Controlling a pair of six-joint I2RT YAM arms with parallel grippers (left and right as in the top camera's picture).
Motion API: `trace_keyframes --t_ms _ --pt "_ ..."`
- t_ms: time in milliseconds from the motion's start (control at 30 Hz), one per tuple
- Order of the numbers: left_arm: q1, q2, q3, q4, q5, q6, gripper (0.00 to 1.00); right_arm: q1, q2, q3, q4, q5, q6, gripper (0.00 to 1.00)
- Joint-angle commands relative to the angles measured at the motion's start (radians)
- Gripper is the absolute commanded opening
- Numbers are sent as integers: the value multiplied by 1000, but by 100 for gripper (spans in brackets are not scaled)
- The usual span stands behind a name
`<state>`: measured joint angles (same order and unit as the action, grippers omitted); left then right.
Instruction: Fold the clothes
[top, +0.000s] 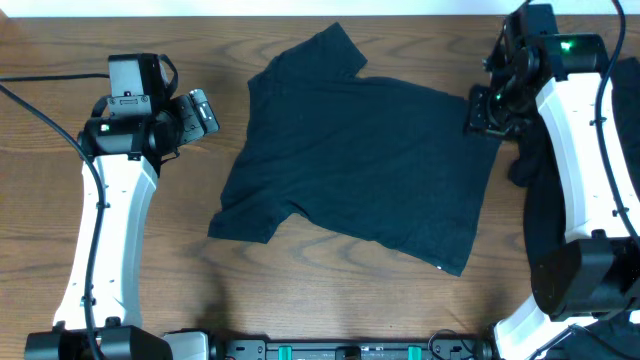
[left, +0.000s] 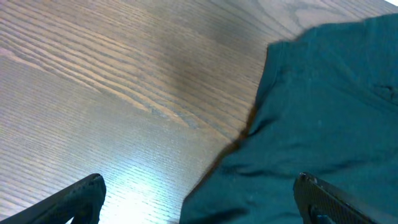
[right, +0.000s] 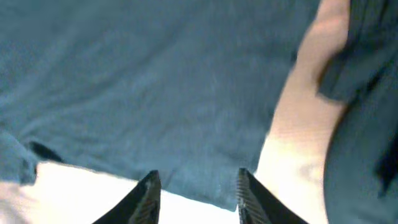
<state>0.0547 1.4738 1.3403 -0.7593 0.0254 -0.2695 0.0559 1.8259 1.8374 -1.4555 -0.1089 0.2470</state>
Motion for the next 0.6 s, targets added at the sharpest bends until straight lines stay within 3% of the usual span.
trace_keyframes --t_ms 0,267,567 --pt "-2 9 5 -3 -8 -6 98 7 -2 5 -51 -9 41 40" --pt "-2 9 5 -3 -8 -6 98 74 -20 -69 -187 -64 42 40" --pt "-2 9 5 -3 -8 -6 98 143 -227 -510 -11 -110 158 41"
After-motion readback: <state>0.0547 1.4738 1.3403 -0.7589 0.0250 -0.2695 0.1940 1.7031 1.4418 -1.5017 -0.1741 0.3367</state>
